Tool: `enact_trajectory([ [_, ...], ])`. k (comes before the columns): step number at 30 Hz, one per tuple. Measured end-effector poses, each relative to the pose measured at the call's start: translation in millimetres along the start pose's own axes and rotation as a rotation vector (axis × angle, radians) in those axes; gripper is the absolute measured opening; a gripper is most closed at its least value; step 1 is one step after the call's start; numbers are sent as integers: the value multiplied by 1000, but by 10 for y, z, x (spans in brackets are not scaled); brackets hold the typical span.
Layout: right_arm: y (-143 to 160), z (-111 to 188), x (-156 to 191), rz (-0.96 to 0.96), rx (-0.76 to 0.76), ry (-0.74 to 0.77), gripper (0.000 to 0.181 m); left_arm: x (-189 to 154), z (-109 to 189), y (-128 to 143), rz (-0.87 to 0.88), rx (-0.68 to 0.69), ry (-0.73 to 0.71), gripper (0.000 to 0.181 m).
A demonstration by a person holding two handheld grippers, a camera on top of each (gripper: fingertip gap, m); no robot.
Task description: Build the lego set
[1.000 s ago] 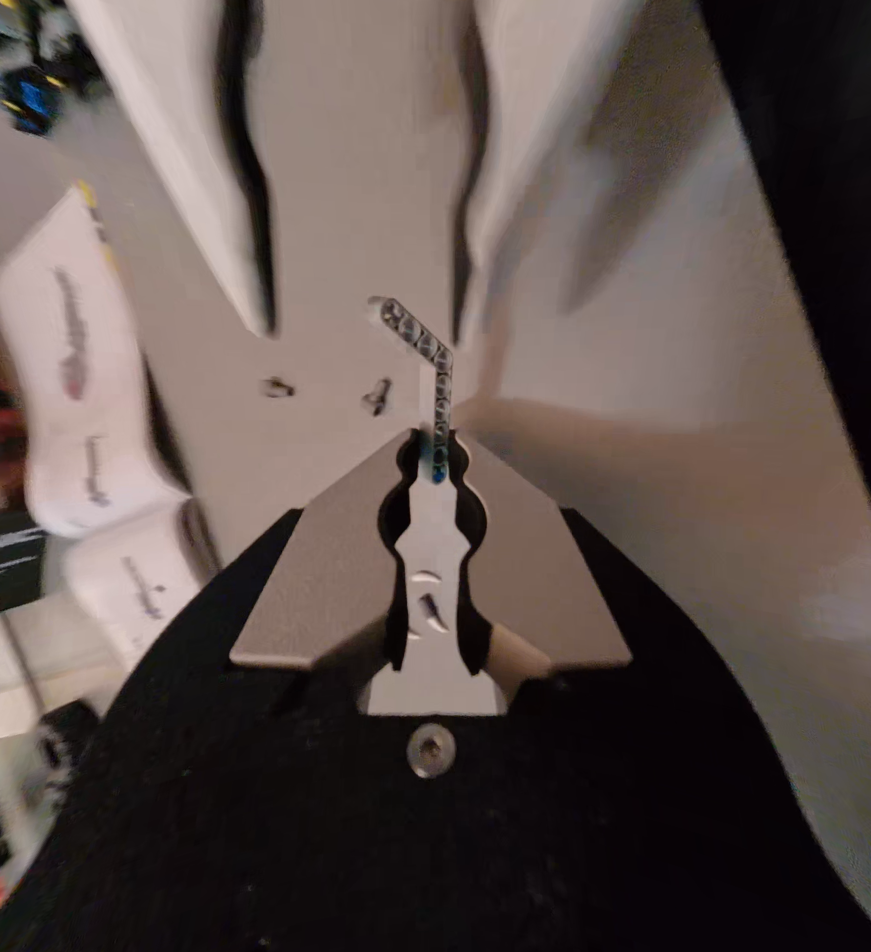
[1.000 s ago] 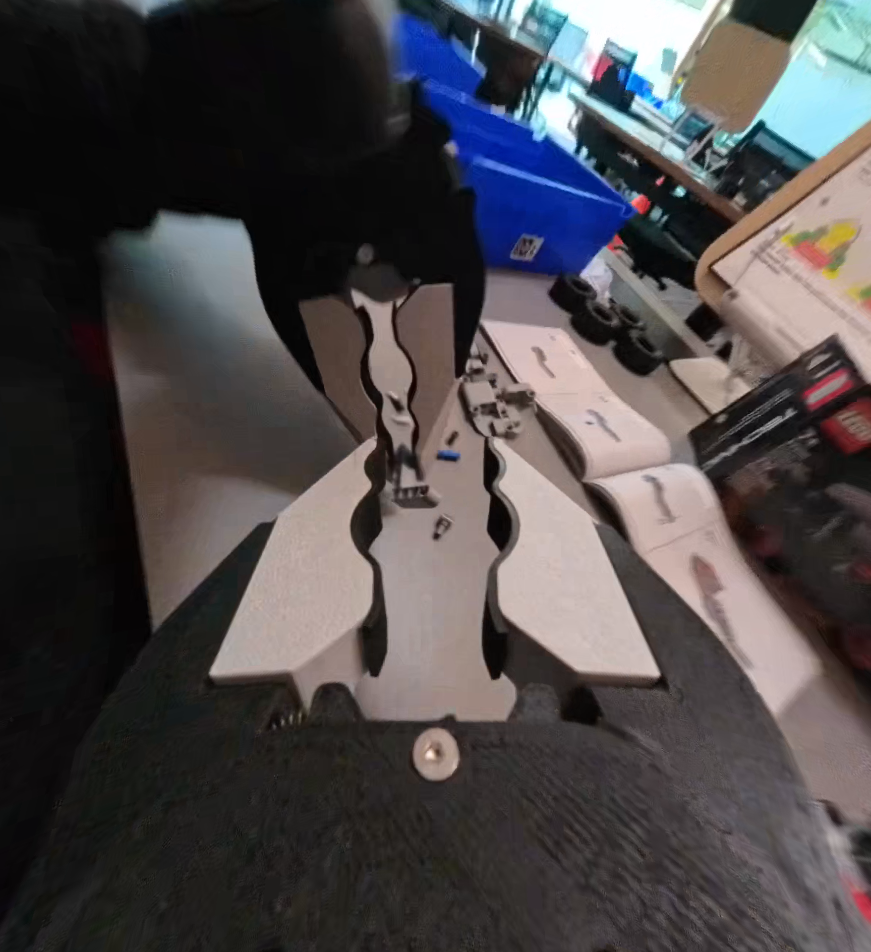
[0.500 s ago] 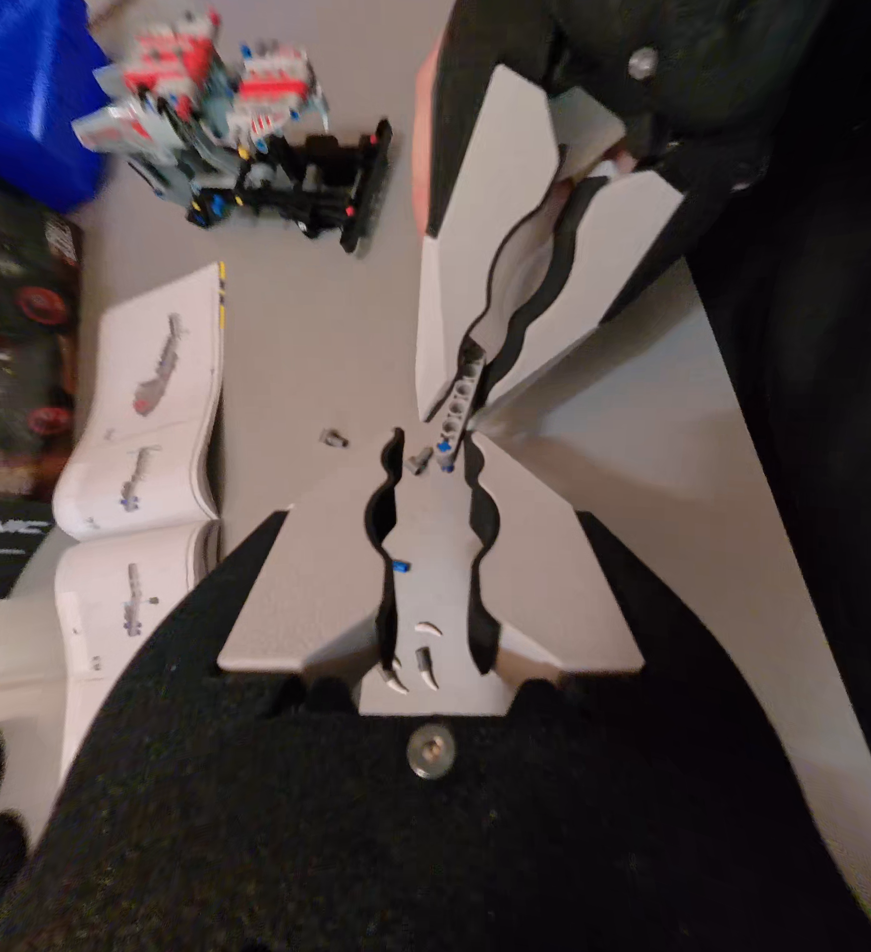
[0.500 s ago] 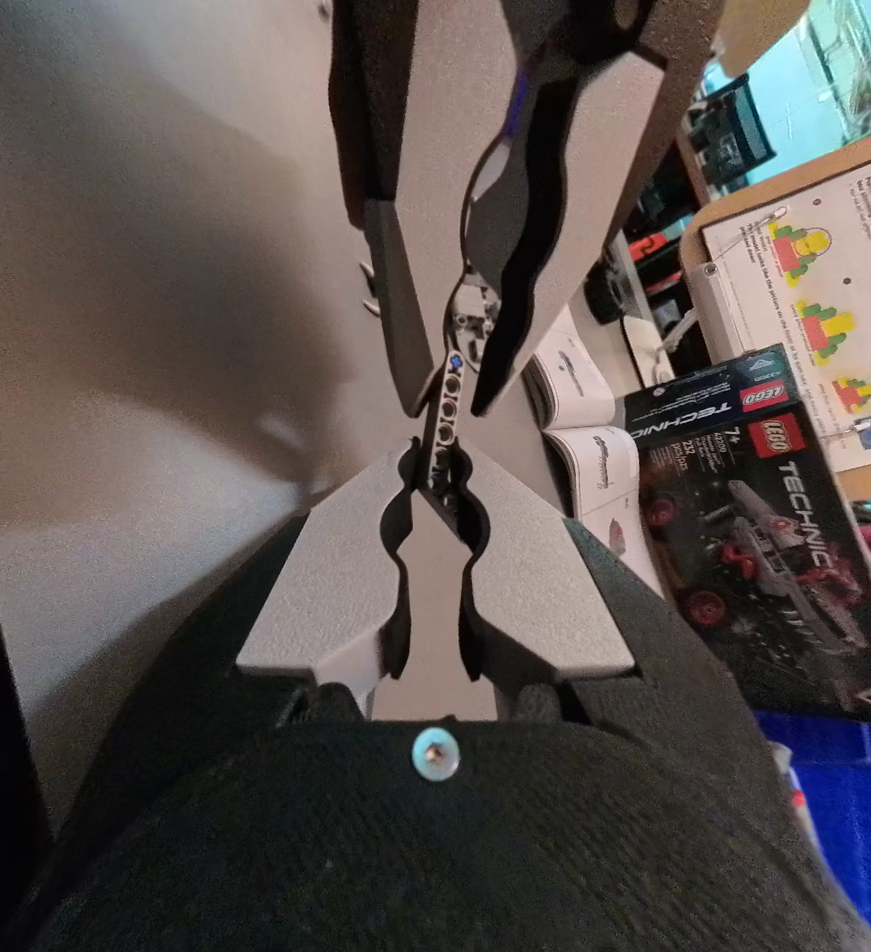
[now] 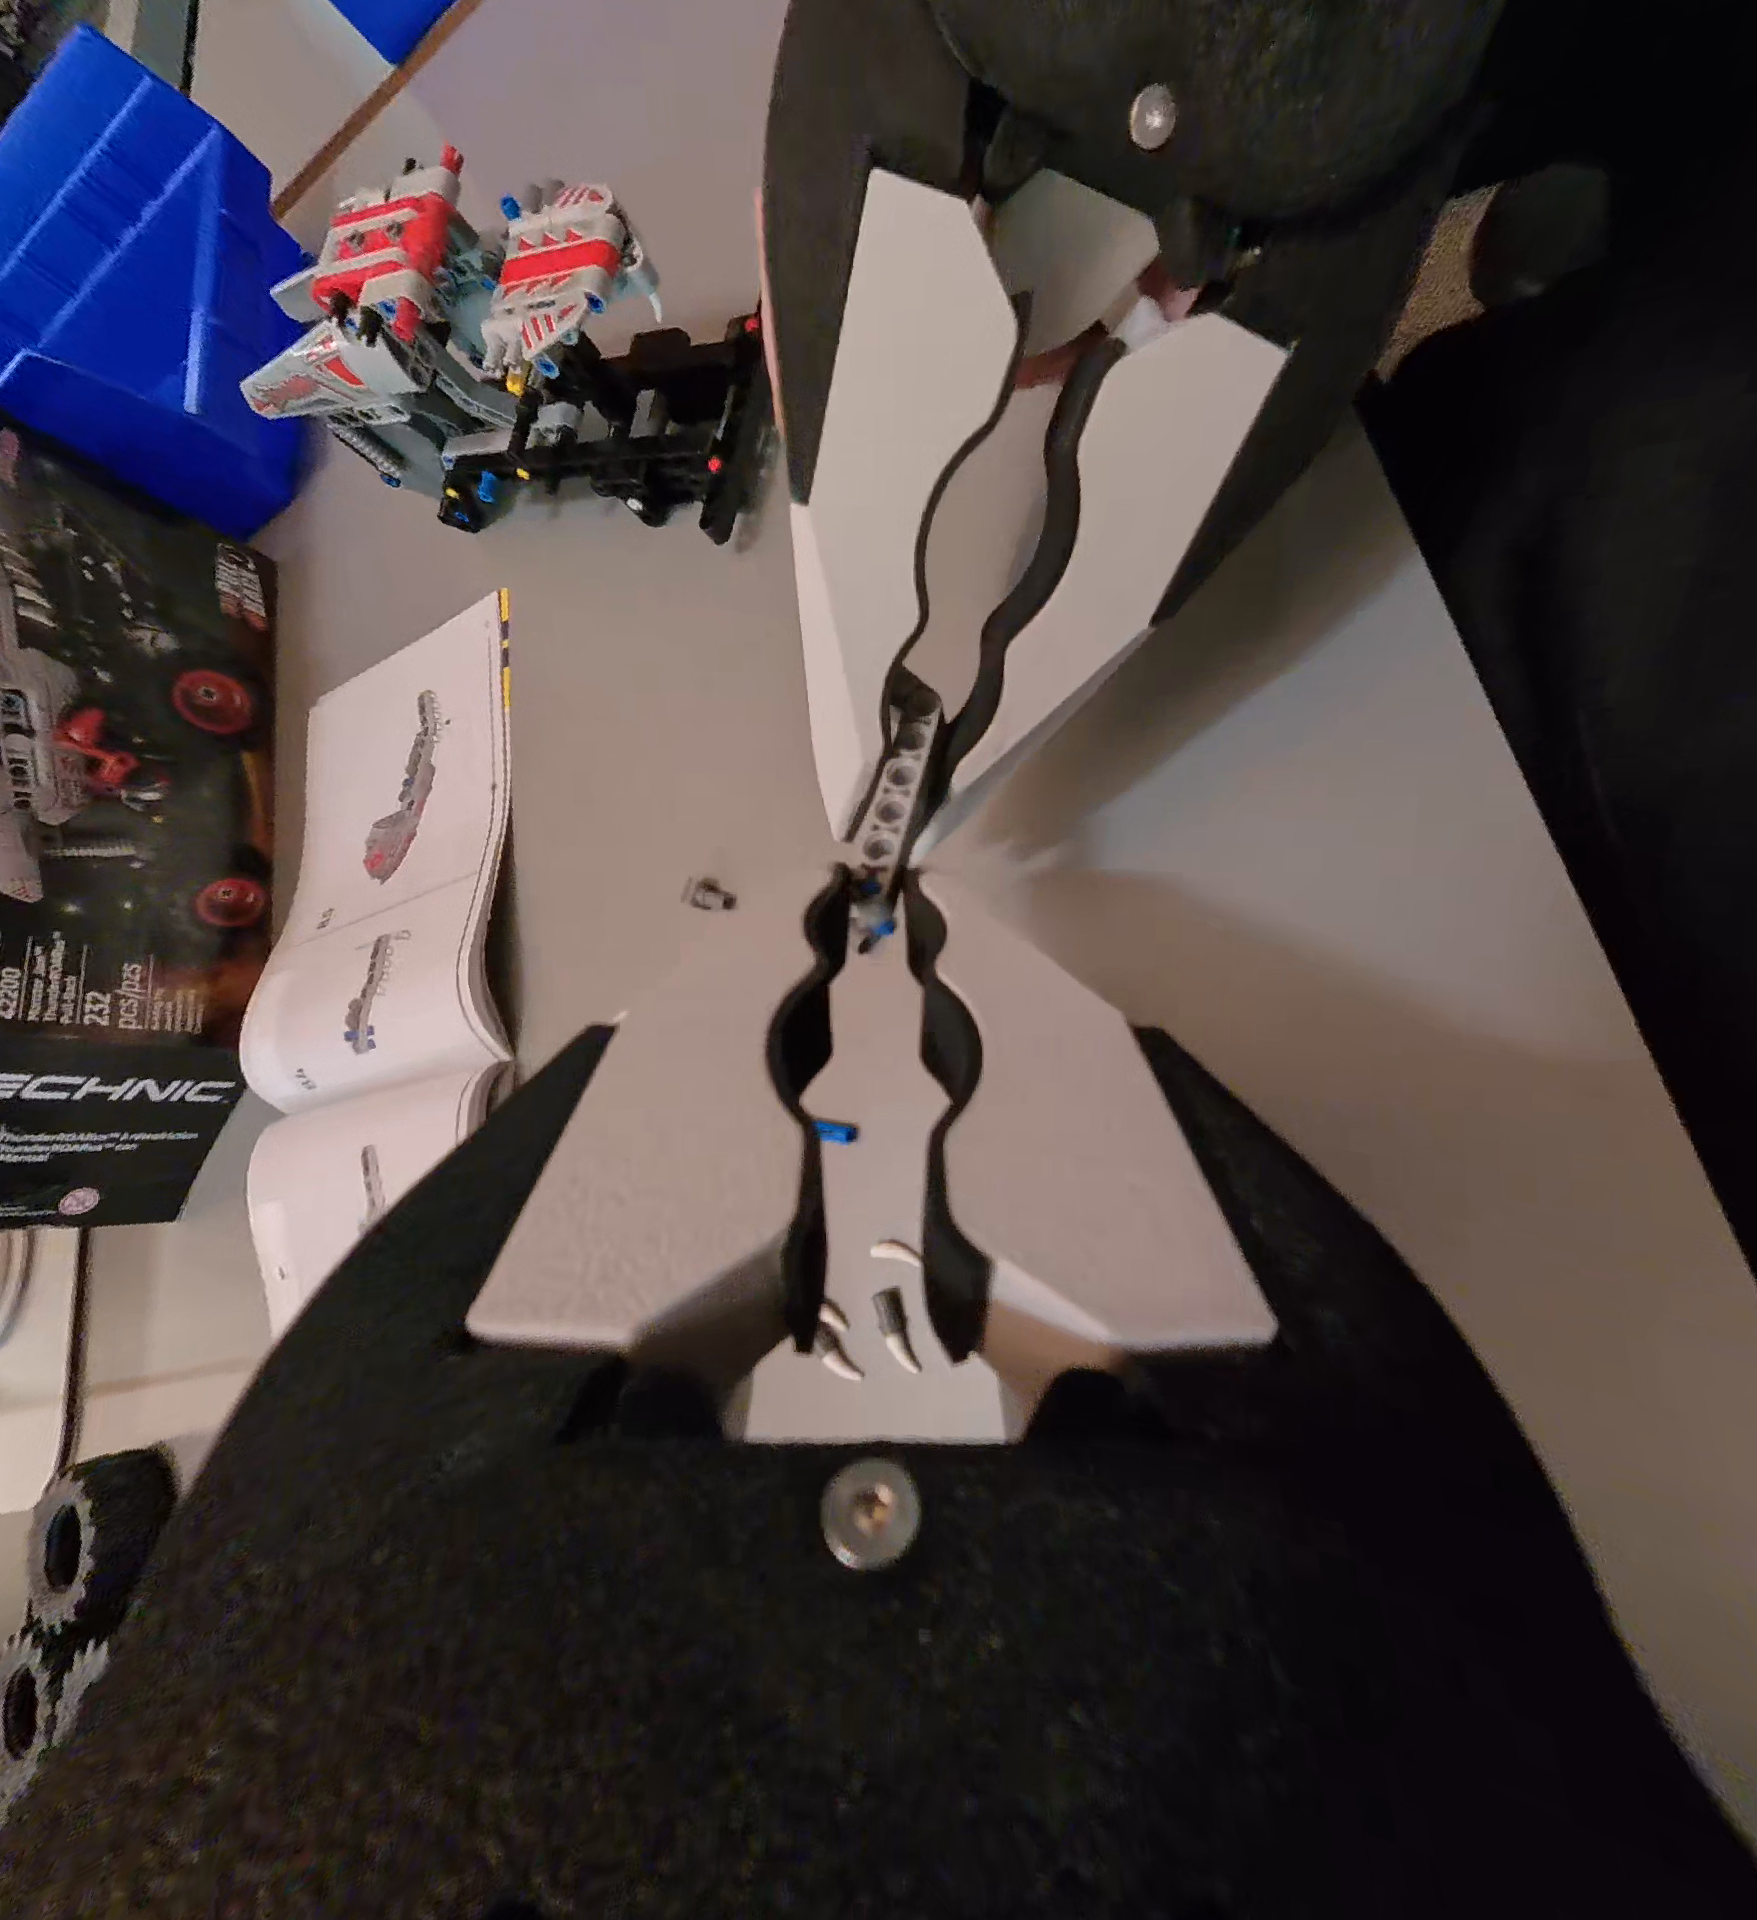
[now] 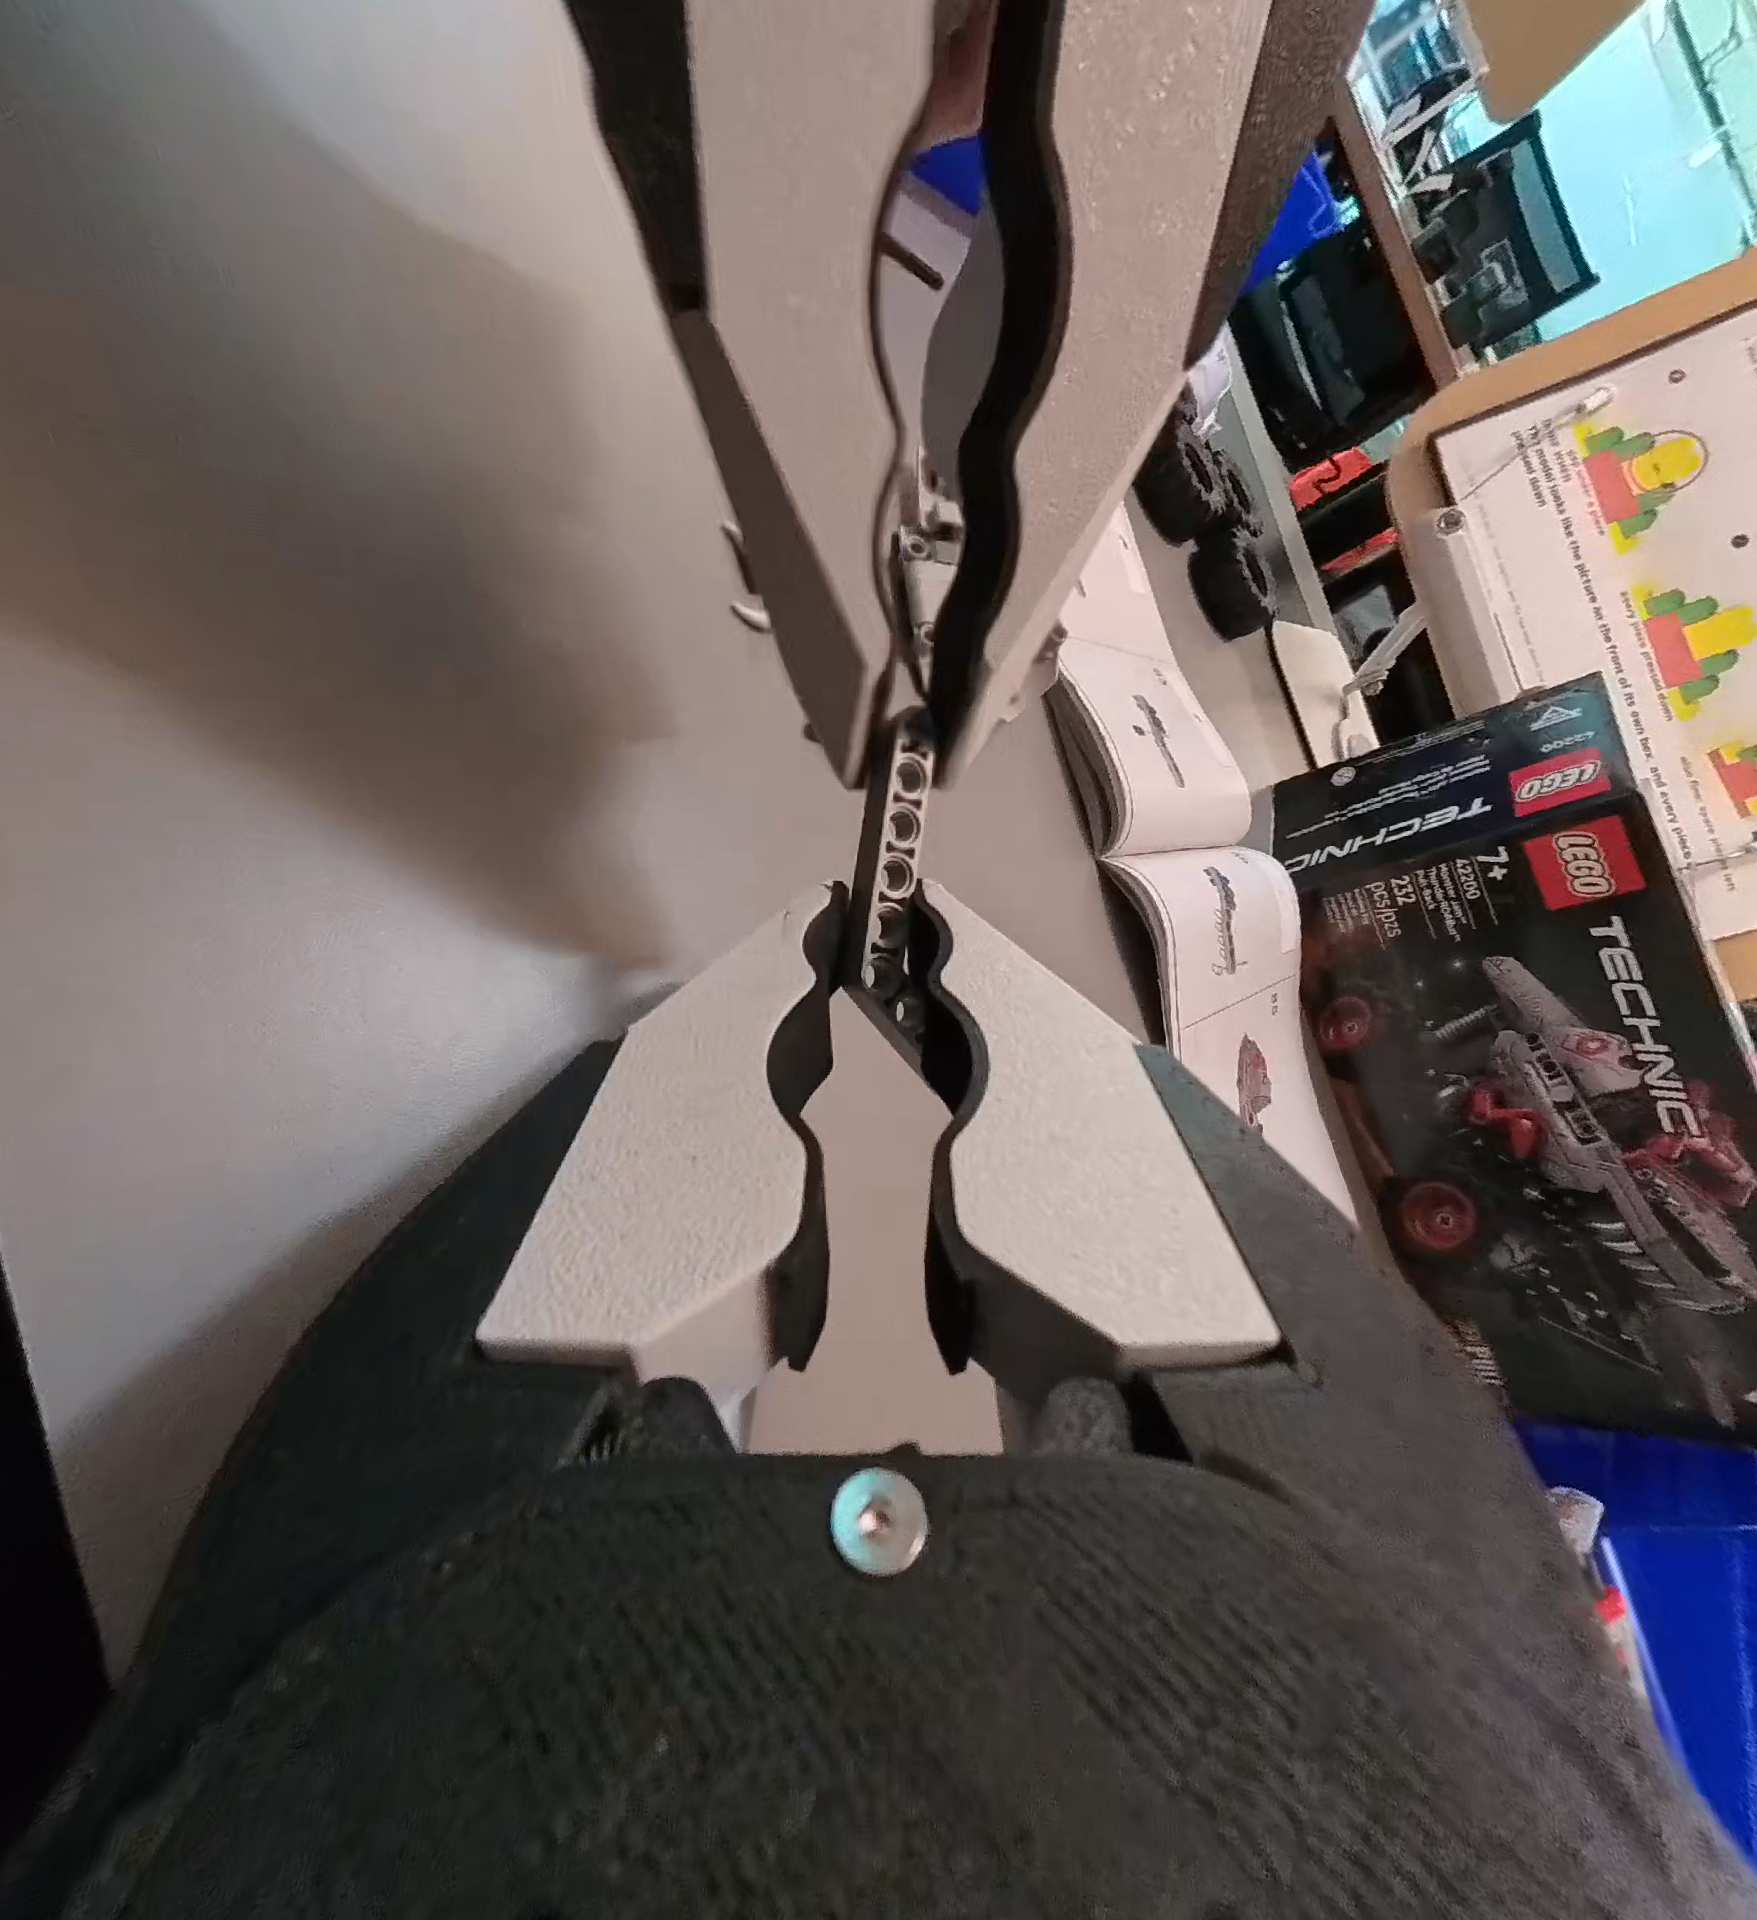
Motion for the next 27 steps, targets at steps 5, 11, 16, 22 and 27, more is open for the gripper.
enact_trajectory([
  [5, -8, -10, 10, 4, 3, -30, 10, -26, -58, 65, -47, -16, -15, 5],
  [11, 35, 41, -39, -136, -123, -126, 11, -76, -102, 94, -121, -96, -38, 5],
  [16, 47, 19, -43, -161, -119, -141, 5, -102, -147, 124, -98, -84, -14, 4],
  [22, 127, -49, -38, -141, 21, -121, 5, 276, -21, 361, 193, 126, 23, 15],
  [27, 113, -115, -70, -160, -3, -182, 5, 500, -127, 500, 104, 246, 84, 20],
])
Point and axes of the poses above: each gripper's, where its closed fingertips meet, z back along the fingers, y out of its underside, x = y × z across the jaws, the point moved 10 cm from there along z, back along the fingers, and after that the axes turned 15 degrees about -y, right-handed, at the moved point
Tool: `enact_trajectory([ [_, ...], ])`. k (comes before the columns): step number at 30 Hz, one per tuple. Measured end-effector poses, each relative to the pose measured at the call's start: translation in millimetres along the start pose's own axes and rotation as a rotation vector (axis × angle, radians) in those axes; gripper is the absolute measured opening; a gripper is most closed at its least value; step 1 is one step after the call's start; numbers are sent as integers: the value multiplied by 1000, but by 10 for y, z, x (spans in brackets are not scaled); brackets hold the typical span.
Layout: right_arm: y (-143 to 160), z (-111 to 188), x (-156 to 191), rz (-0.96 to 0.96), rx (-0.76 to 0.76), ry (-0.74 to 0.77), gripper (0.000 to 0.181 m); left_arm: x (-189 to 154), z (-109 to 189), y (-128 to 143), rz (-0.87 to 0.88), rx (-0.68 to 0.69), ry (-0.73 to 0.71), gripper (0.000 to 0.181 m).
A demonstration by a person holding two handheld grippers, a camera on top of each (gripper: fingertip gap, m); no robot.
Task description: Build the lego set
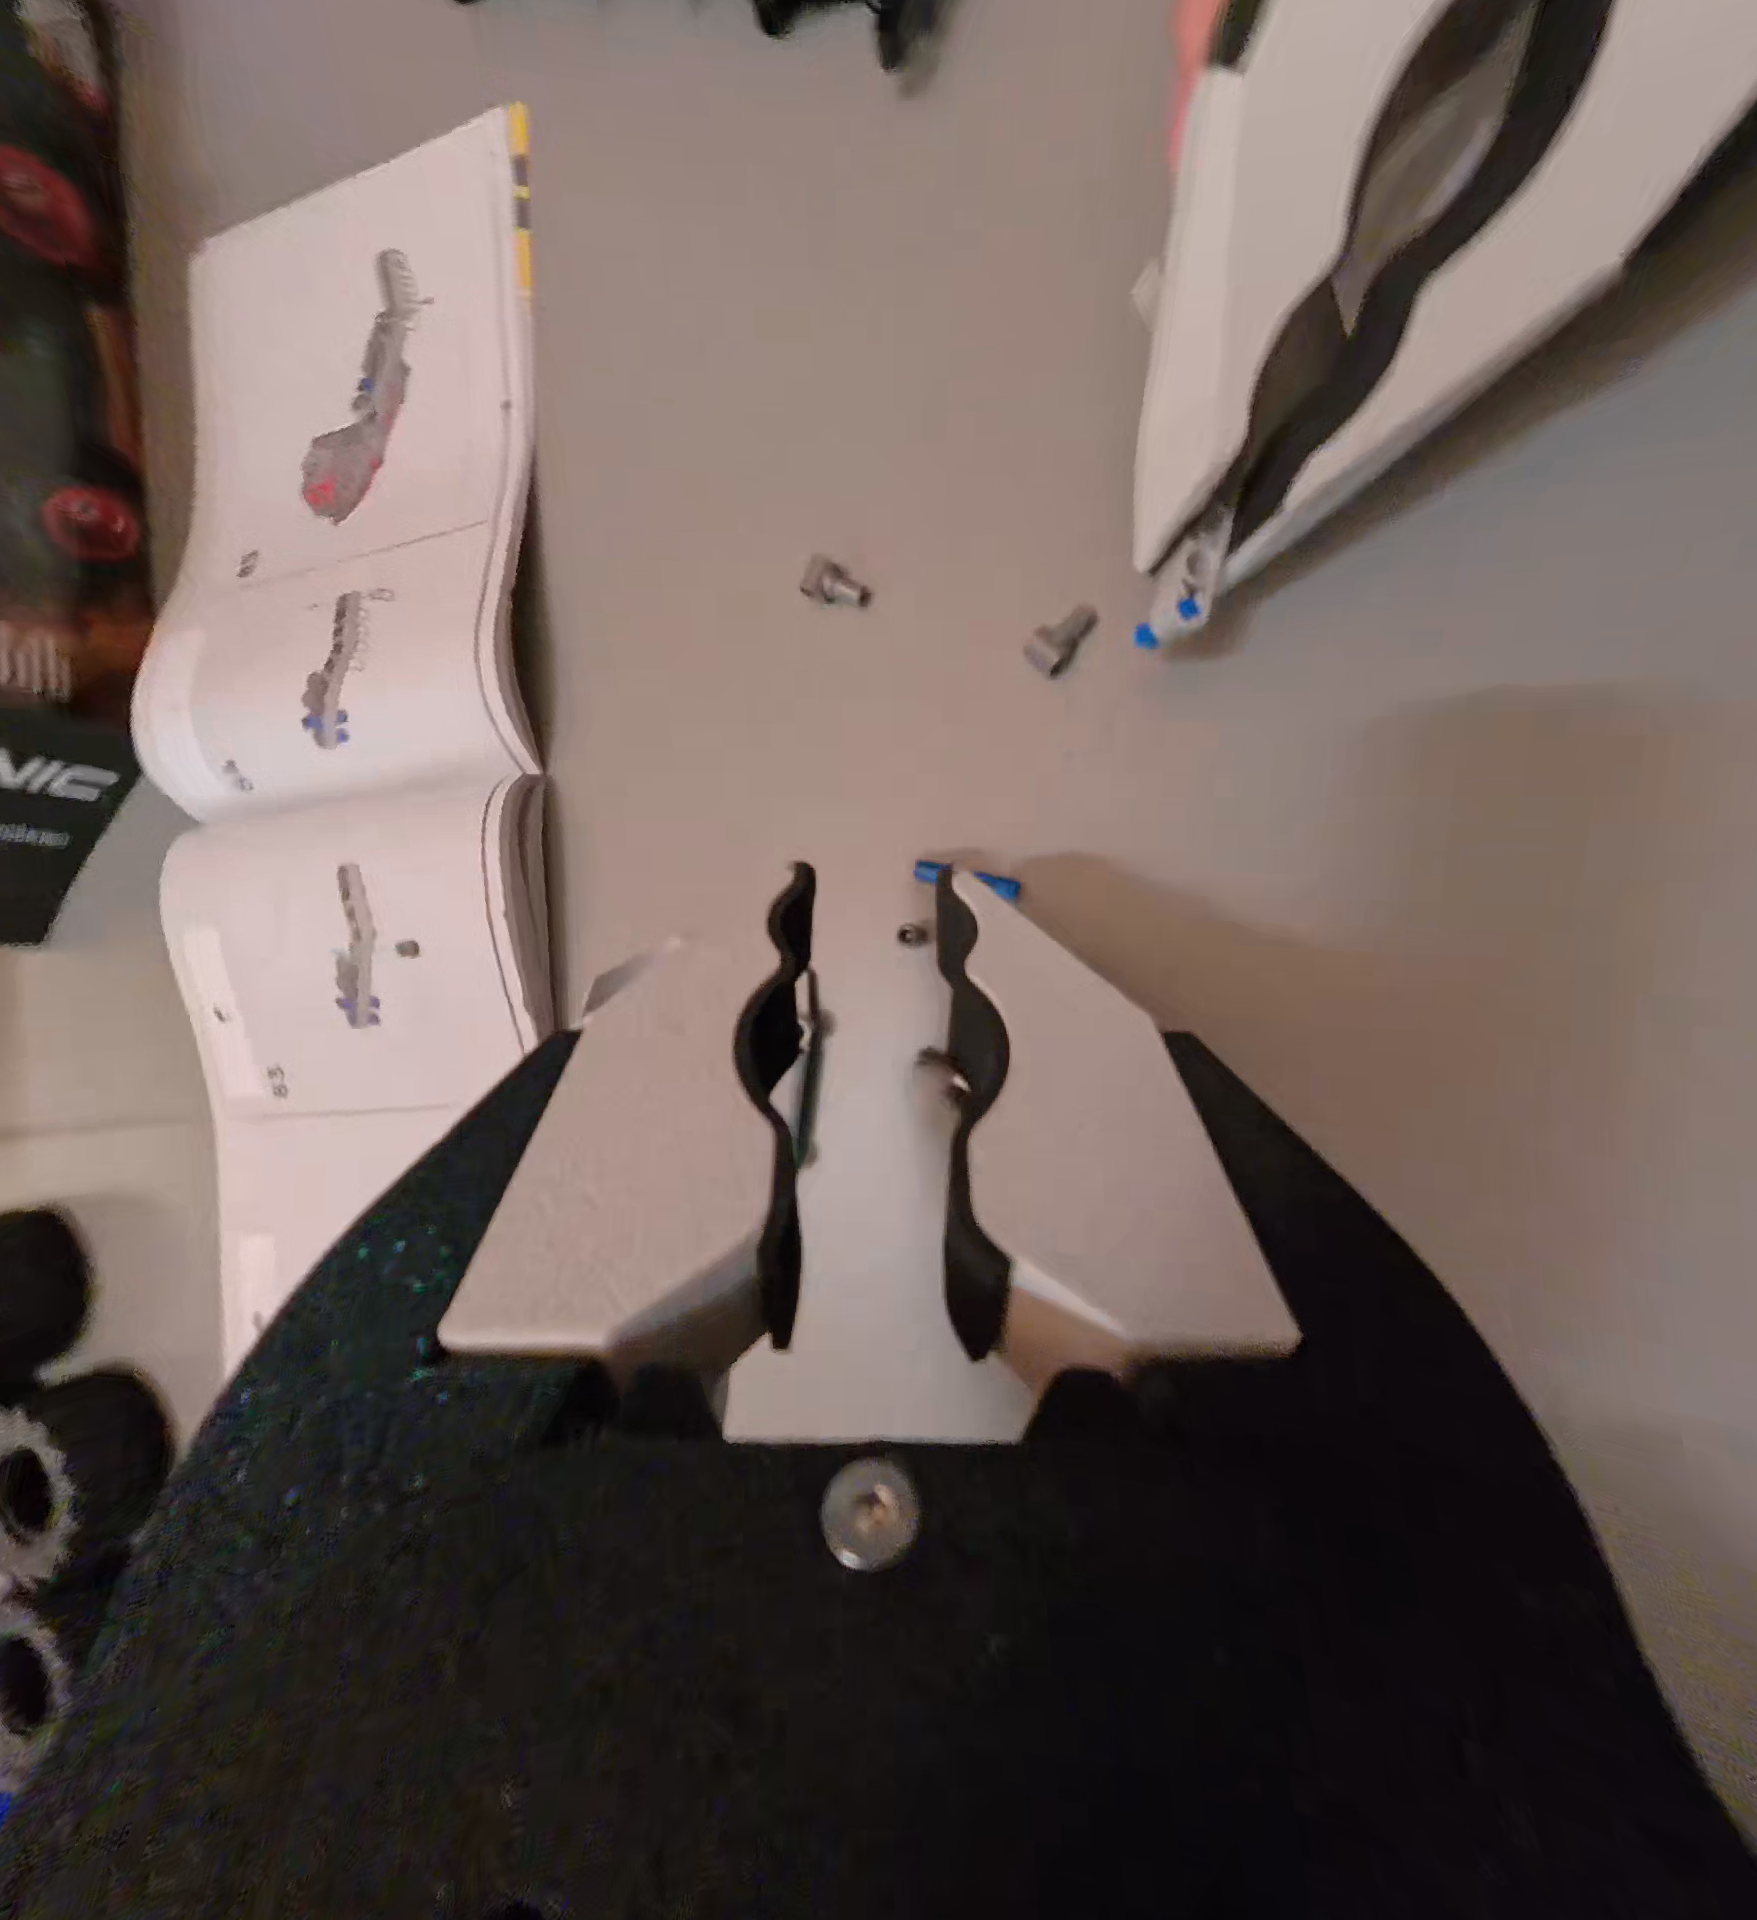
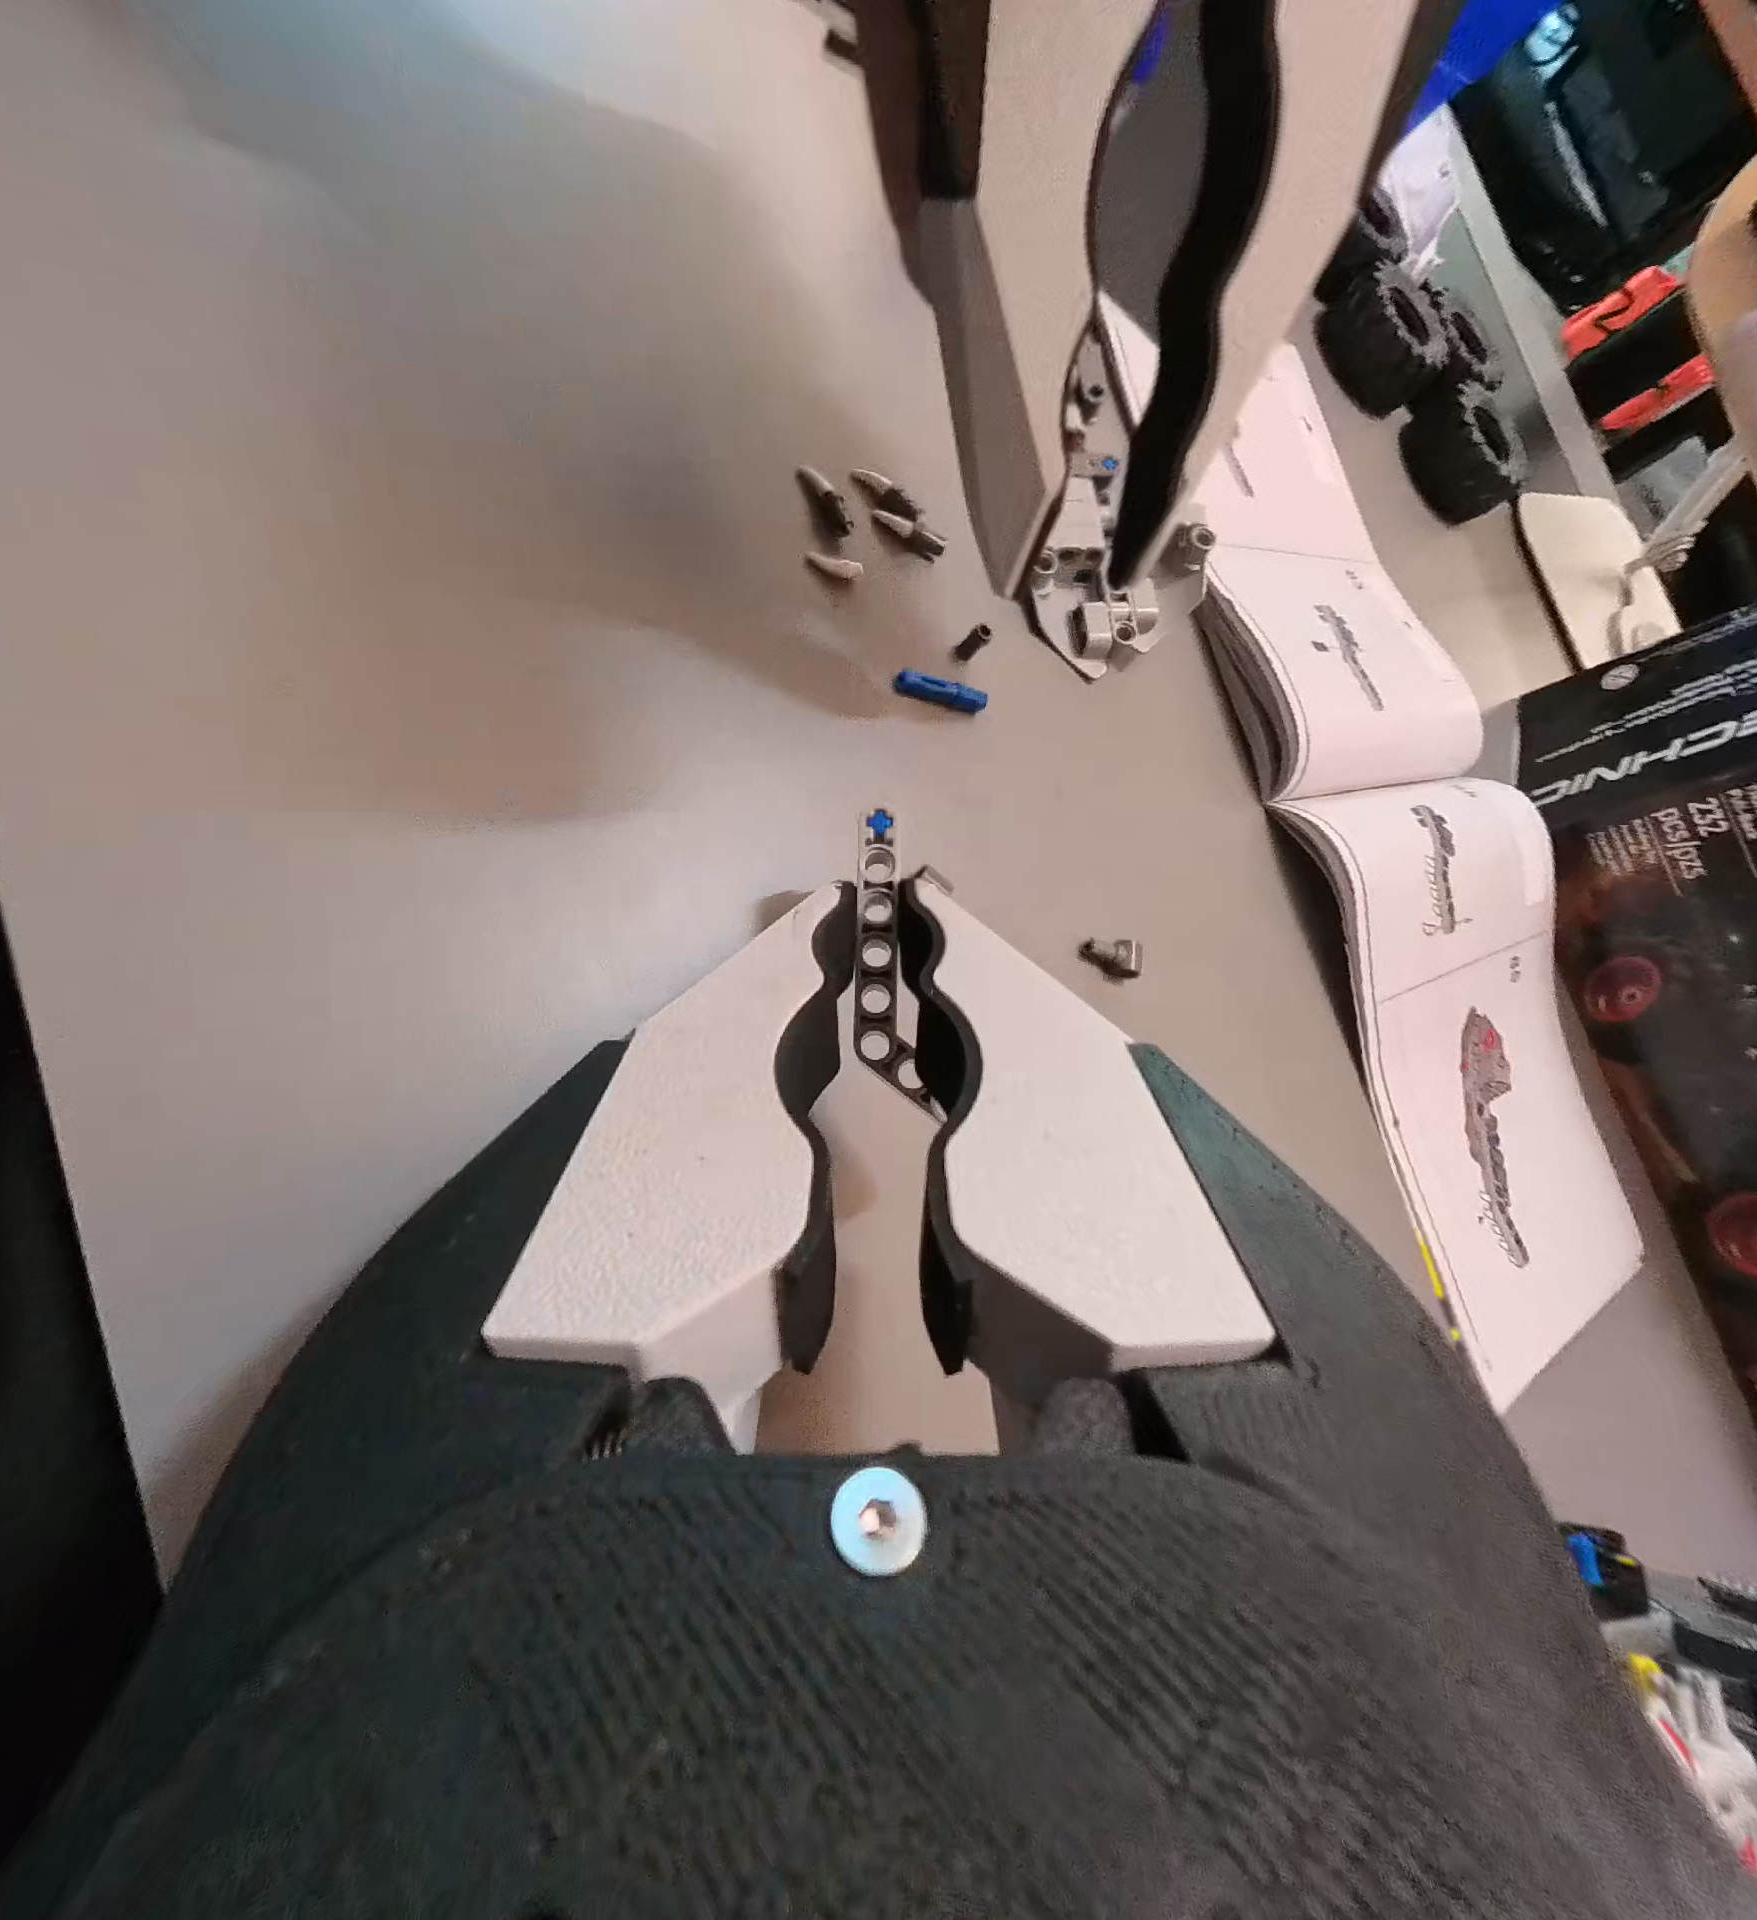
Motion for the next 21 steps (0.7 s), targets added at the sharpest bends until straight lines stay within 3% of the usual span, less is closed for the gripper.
enact_trajectory([
  [3, 6, -20, -27, -27, -8, -61, 5, 50, -116, -40, -60, 90, 157, 21],
  [10, 64, -32, -1, -101, -80, -133, 5, 136, -373, -147, -154, 195, 361, 19],
  [16, 140, -37, 1, -114, -85, -162, 5, 79, -451, -176, -205, 208, 408, 13],
  [21, 160, -28, -5, -112, -81, -169, 5, 31, -491, -226, -98, 179, 372, 16],
])
Point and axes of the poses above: each gripper's, where its closed fingertips meet, z back along the fingers, y out of its underside, x = y × z across the jaws, the point moved 10 cm from there along z, back along the fingers, and after that the axes turned 15 degrees about -y, right-handed, at the moved point
